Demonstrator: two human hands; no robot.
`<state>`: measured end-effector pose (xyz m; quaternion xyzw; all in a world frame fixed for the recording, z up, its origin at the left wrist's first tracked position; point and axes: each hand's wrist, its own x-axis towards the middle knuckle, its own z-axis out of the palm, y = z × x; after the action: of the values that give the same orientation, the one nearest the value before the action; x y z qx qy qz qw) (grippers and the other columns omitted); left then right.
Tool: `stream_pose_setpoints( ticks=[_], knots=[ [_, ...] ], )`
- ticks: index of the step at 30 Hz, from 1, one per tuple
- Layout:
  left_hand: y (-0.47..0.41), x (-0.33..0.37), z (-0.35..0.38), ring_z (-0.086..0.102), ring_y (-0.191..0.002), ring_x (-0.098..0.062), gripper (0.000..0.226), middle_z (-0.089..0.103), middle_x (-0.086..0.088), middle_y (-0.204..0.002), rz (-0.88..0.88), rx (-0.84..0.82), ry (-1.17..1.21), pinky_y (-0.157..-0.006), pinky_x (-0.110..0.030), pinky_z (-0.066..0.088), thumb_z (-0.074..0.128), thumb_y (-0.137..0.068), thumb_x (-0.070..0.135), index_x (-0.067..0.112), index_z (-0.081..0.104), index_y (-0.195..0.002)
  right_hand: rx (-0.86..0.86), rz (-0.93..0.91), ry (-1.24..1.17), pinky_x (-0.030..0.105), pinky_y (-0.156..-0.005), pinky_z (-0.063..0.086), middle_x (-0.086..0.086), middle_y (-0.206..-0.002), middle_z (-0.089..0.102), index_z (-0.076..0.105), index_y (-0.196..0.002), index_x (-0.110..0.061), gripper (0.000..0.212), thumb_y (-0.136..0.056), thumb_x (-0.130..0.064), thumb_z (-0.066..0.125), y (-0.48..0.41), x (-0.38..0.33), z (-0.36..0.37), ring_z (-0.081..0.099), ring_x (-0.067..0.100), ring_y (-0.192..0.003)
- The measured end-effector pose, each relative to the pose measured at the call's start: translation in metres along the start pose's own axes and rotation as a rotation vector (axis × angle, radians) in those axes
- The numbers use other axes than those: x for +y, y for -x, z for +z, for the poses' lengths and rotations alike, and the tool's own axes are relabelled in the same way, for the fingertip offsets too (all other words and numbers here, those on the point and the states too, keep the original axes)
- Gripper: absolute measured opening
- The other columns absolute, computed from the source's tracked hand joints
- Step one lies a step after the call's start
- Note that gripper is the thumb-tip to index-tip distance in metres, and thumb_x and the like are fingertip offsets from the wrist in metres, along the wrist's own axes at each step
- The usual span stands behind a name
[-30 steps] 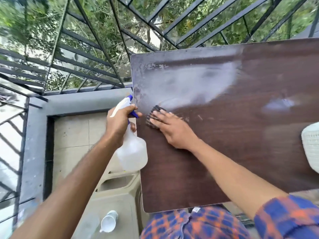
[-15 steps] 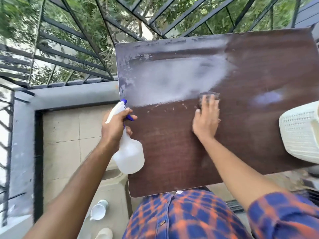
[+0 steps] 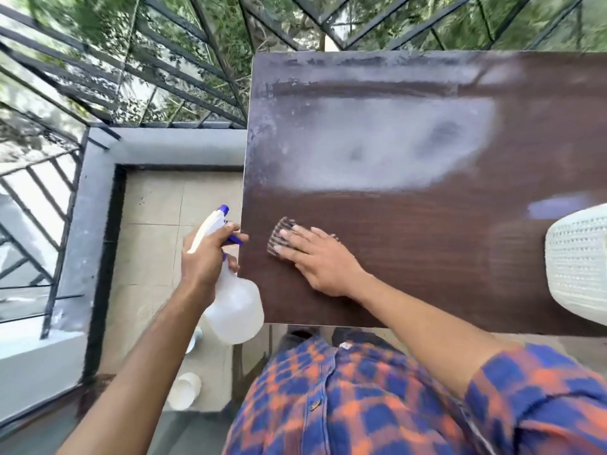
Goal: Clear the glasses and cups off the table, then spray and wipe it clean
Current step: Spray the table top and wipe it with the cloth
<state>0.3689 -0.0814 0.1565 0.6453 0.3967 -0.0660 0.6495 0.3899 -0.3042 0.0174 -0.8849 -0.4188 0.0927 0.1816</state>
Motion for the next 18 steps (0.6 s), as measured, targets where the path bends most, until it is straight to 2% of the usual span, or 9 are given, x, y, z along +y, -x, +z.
stream_pose_setpoints(
  ticks=[2, 4, 7, 10, 13, 18],
  knots=[
    [0.01, -0.009, 0.008, 0.04, -0.042, -0.023, 0.014, 0.073, -0.023, -0.093, -0.023, 0.005, -0.003, -0.047, -0.028, 0.04, 0.063, -0.094, 0.018, 0.014, 0.071, -0.105, 0.091, 0.183, 0.004, 0.045, -0.12, 0.025, -0.001, -0.162, 0.032, 0.04, -0.151, -0.031, 0.053, -0.099, -0.026, 0.048, 0.045, 0.035, -0.016, 0.029, 0.025, -0.149],
    [0.021, -0.017, 0.021, 0.039, -0.041, -0.023, 0.009, 0.072, -0.021, -0.093, -0.041, -0.004, -0.008, -0.049, -0.028, 0.04, 0.063, -0.095, 0.019, 0.013, 0.07, -0.092, 0.192, 0.412, 0.006, 0.049, -0.119, 0.029, 0.0, -0.161, 0.033, 0.041, -0.151, -0.029, 0.054, -0.098, -0.025, 0.049, 0.094, 0.072, -0.035, 0.029, 0.026, -0.149],
    [0.034, -0.025, 0.04, 0.04, -0.04, -0.02, 0.012, 0.073, -0.014, -0.087, -0.037, -0.034, -0.017, -0.05, -0.029, 0.04, 0.062, -0.095, 0.019, 0.013, 0.07, -0.089, 0.283, 0.712, -0.003, 0.049, -0.12, 0.026, 0.001, -0.163, 0.031, 0.04, -0.152, -0.025, 0.055, -0.098, -0.027, 0.047, 0.164, 0.11, -0.054, 0.025, 0.026, -0.151],
    [0.047, -0.031, 0.059, 0.039, -0.04, -0.02, 0.011, 0.074, -0.011, -0.085, -0.018, -0.068, -0.026, -0.05, -0.029, 0.04, 0.062, -0.096, 0.018, 0.013, 0.07, -0.09, 0.355, 0.96, -0.017, 0.049, -0.122, 0.022, 0.005, -0.164, 0.026, 0.038, -0.153, -0.023, 0.055, -0.099, -0.03, 0.042, 0.219, 0.116, -0.055, 0.02, 0.028, -0.152],
    [0.055, -0.037, 0.071, 0.039, -0.04, -0.021, 0.01, 0.074, -0.011, -0.086, -0.024, -0.107, -0.032, -0.052, -0.03, 0.04, 0.063, -0.095, 0.02, 0.014, 0.07, -0.092, 0.409, 1.063, -0.022, 0.05, -0.121, 0.021, 0.011, -0.164, 0.025, 0.039, -0.153, -0.019, 0.055, -0.099, -0.029, 0.041, 0.239, 0.098, -0.041, 0.021, 0.032, -0.151],
    [0.064, -0.04, 0.07, 0.039, -0.04, -0.021, 0.013, 0.073, -0.013, -0.087, 0.001, -0.154, -0.074, -0.051, -0.029, 0.04, 0.06, -0.097, 0.018, 0.011, 0.069, -0.091, 0.42, 1.141, -0.023, 0.05, -0.12, 0.021, 0.012, -0.164, 0.024, 0.037, -0.153, -0.015, 0.054, -0.1, -0.026, 0.041, 0.232, 0.044, -0.017, 0.021, 0.034, -0.151]
  ],
)
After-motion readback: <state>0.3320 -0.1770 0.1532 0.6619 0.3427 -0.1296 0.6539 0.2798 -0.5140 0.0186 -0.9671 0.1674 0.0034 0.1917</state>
